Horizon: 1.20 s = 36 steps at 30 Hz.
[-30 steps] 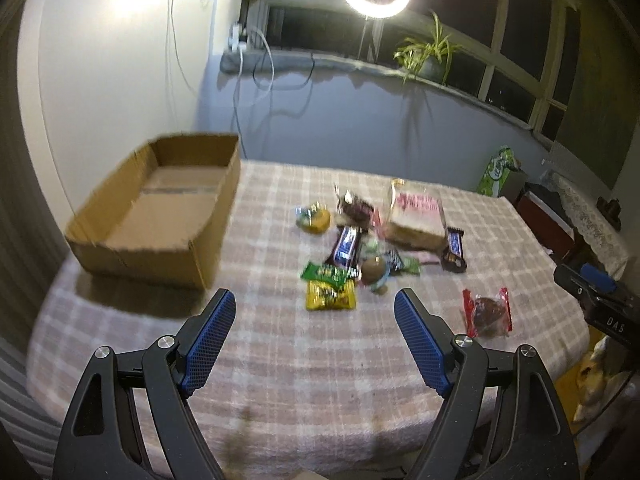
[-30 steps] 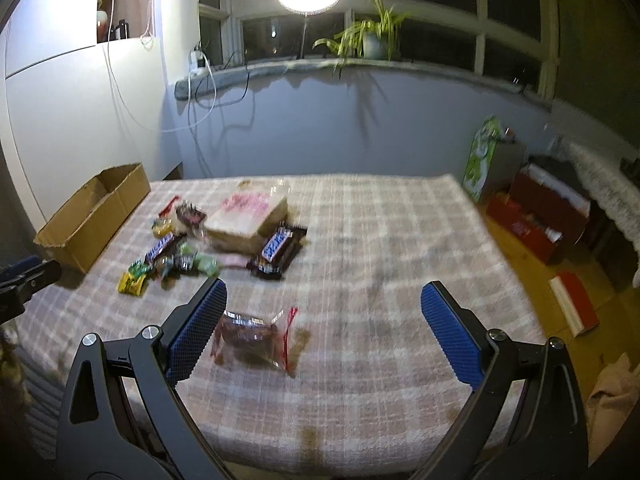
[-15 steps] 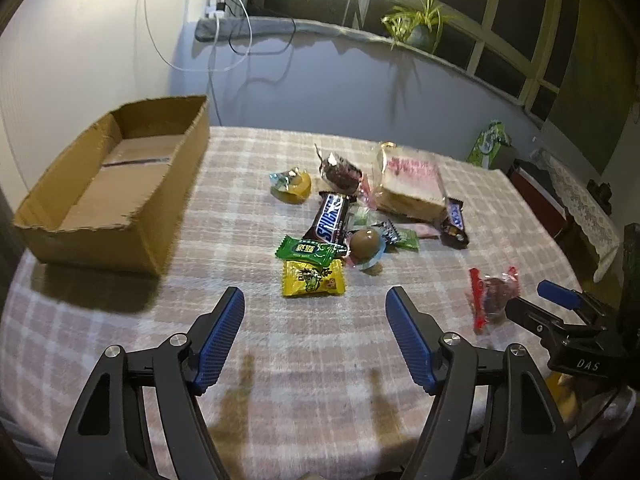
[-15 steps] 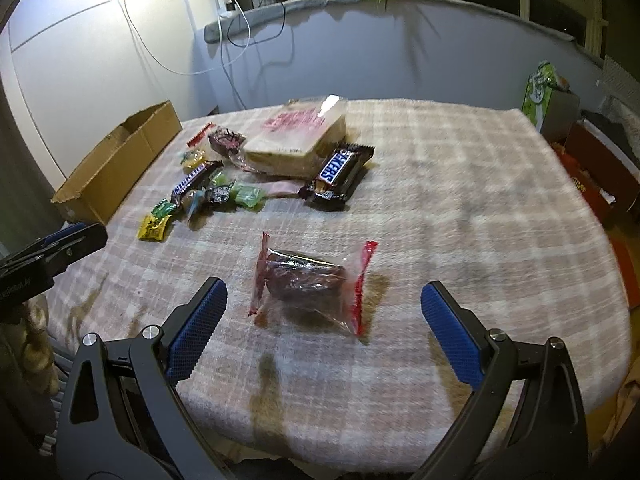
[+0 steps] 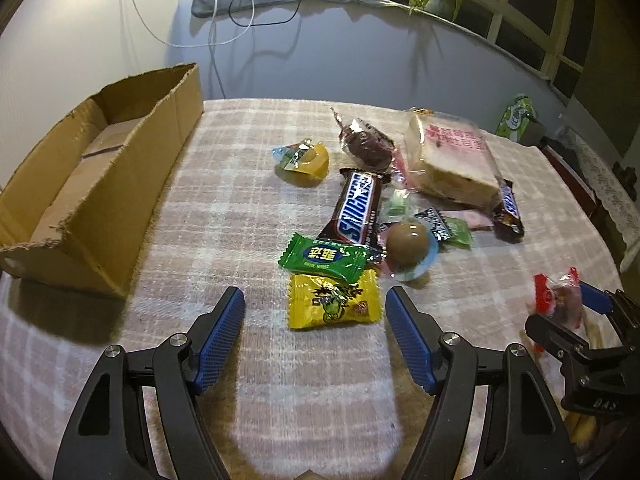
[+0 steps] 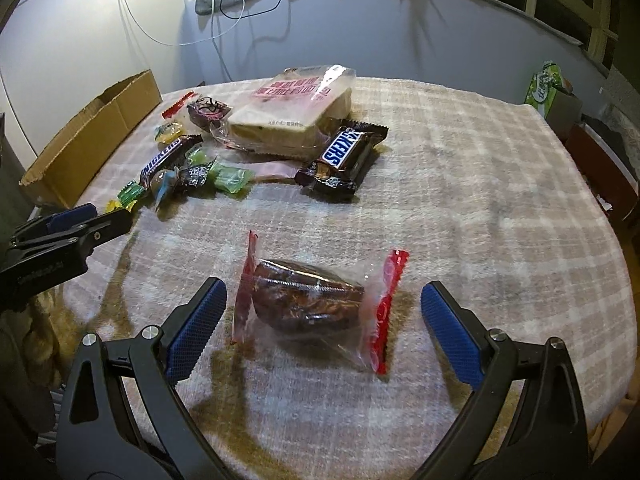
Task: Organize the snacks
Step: 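Grasp the yellow candy with the left tool while the right tool grasps the bagged pastry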
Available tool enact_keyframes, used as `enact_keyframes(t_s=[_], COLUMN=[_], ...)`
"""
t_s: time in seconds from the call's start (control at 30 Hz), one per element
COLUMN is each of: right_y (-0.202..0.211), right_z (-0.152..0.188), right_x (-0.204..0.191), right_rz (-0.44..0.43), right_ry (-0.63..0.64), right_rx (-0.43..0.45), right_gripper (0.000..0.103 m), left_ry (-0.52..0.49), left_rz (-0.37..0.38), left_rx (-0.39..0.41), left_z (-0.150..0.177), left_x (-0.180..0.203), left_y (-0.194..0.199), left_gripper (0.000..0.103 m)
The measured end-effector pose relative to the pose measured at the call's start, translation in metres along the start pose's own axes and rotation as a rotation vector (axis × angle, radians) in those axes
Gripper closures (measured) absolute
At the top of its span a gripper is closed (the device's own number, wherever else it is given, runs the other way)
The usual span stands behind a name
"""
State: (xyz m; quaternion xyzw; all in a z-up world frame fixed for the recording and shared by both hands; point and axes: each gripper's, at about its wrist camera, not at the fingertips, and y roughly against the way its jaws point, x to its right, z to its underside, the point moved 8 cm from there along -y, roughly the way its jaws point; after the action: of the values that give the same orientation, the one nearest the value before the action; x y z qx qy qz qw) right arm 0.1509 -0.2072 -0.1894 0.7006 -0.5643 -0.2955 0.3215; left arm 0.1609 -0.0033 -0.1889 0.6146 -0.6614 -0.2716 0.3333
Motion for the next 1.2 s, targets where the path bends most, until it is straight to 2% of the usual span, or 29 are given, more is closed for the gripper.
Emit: enact_keyframes(t_s=[0.2,0.33,0.5,0.57,0.63,0.67,0.87,1.03,1.2], right_y=[-0.008,-0.009,-0.007,-0.006,-0.004,-0.004,-0.003,-0.001,-0.001], right_z=[-0.002,-0.002,-0.002,-0.002,-0.003,-0.003,-0.004,-0.003,-0.003], right_x=[-0.006,-0.005,0.0,0.001,0.003,0.004,0.008,0.013,0.014], right_rz=[0.023,0.022,0.036,0.041,0.046,0.049,0.044,0.026,0.027], right_ry=[0.025,0.008,0.006,0.004,0.003,0.0,-0.012,-0.036,-0.034], right_rx=[-0.002,0.001,0.007,0.009,0.011,0.013,0.013,0.017,0.02], right_gripper=[0.003,0.004,0.016,0.024,0.032,0.035,0.041,0.044,0.044], left_ry=[-0.027,-0.045,-0.032,-0.031,-0.022,-0.017,0.0,0.04,0.027], left_rz=[-0.054,-0.057,-0.046,-0.035,-0.032,-0.028,0.005,0.036,0.023], left_rx=[0.012,0.015,0.026,0.03,0.031,0.032,0.031,0.022,0.029], left_z=[-0.001,-0.001,-0.002,-0.002,-0.001,-0.001,0.0,-0.001,-0.002], left_x=[0.002,0.004,0.001,0.002,-0.001,-0.003,-0.007,-0.015,-0.015], left_y=[-0.003,-0.002,-0.001,0.001,0.001,0.002,0.002,0.001,0.001], left_gripper=[0.042,0.054,0.064,0.071,0.082,0.083,0.087,0.094,0.094])
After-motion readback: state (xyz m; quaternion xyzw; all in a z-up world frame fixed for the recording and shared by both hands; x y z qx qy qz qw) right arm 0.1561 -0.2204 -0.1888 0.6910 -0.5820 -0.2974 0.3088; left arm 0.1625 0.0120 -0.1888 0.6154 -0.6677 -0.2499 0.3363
